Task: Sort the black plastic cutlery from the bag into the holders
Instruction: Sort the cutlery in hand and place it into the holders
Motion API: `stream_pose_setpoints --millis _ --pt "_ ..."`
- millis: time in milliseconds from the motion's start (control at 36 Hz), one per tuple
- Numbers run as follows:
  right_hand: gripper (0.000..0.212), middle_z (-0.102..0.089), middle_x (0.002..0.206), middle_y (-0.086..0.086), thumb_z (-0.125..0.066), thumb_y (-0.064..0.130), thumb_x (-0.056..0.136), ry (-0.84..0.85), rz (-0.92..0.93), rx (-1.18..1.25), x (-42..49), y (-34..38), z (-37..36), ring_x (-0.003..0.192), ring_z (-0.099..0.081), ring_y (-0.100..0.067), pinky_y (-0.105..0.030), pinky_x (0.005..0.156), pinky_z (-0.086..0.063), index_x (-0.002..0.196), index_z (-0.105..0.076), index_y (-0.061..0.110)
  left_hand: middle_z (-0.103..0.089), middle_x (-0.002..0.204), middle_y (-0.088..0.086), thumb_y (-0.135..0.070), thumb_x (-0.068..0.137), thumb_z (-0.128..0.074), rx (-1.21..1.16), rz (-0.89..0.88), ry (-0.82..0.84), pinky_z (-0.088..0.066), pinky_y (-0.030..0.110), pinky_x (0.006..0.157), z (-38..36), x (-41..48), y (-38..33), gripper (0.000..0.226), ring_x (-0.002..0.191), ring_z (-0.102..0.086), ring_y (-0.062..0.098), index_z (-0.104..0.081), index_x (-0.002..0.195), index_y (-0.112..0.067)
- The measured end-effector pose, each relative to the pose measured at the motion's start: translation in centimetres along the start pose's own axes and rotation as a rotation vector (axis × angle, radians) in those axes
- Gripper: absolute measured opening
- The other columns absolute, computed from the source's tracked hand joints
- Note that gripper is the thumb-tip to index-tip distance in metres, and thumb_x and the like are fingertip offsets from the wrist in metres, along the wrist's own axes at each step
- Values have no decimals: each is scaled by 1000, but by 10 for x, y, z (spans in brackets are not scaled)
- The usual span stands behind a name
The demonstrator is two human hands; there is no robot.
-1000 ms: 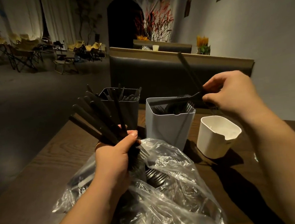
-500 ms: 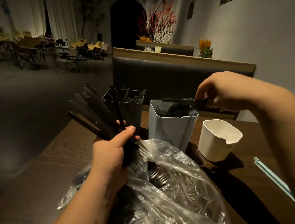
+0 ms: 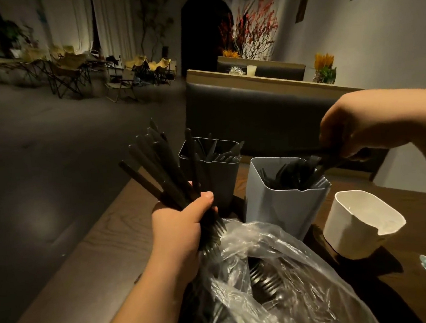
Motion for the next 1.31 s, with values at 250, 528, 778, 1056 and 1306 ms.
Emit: stream_pose_setpoints --millis 250,528,778,1056,1306 --pt "23 -70 87 -9 -64 0 92 95 37 -34 29 19 -14 76 -70 -22 -25 61 -59 89 -75 21 -74 74 5 3 83 -74 56 -48 24 -56 26 57 7 -6 9 15 69 -72 18 -75 81 -12" --pt "18 -70 85 -3 -73 6 86 -234 178 -226 30 28 11 68 -59 -12 -37 74 -59 99 -78 17 -75 75 6 0 83 -75 104 -90 25 -56 27 59 7 -14 15 12 69 -73 19 -72 92 -7" --pt "21 -69 84 5 -76 4 83 -109 151 -92 22 10 1 70 -67 -10 -19 58 -52 92 -77 23 -73 75 7 -1 83 -76 121 -117 0 -57 31 62 8 -13 17 12 70 -71 22 -72 92 -9" --pt "12 -70 80 5 -77 10 84 -183 162 63 14 3 5 59 -70 -6 -16 51 -52 87 -72 21 -70 82 10 -2 84 -75 105 -130 -14 -58 25 57 9 -13 16 23 69 -71 19 -69 106 -3" --pt "20 -70 97 5 -76 10 85 -276 233 238 27 11 -23 85 -65 -6 -20 72 -55 101 -76 21 -70 76 8 -2 84 -76 88 -128 0 -58 28 57 7 -15 15 13 68 -71 20 -70 88 -13"
Point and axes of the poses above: each hand's wrist, its own x-axis towards the middle knuckle, its own z-axis out of the back of the hand, y = z × x, the point moved 2 cm from there along x, towards the middle knuckle
